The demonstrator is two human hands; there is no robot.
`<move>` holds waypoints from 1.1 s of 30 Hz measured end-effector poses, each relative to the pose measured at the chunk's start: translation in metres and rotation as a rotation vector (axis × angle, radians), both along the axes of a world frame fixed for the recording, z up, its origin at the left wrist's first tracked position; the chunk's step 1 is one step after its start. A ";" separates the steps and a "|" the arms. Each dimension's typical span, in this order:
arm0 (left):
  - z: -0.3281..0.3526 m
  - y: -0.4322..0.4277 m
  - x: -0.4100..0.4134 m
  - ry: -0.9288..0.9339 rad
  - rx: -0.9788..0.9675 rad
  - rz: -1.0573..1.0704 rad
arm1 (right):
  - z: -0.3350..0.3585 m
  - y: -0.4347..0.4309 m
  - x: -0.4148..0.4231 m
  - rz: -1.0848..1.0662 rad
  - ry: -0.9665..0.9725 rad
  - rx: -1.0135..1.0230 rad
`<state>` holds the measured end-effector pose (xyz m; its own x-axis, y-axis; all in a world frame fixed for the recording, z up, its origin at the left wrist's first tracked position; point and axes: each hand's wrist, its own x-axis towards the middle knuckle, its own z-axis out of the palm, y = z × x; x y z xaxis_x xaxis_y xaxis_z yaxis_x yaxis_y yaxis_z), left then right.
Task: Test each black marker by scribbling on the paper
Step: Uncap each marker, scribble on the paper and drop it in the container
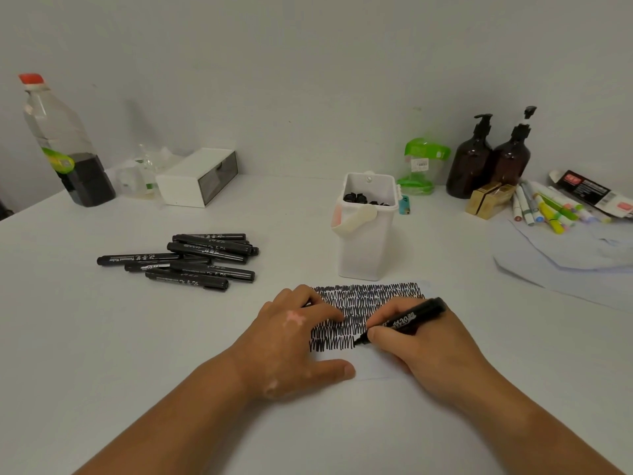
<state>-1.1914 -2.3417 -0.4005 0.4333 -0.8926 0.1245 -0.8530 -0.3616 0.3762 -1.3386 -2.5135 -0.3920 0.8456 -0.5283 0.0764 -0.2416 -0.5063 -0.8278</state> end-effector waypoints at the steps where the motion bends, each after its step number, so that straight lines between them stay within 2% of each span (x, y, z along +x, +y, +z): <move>1: 0.000 0.000 0.000 -0.003 -0.001 -0.001 | 0.000 0.000 0.000 -0.015 -0.009 -0.009; 33: 0.004 0.000 -0.001 0.026 0.011 -0.003 | -0.002 -0.003 0.003 -0.083 -0.003 0.038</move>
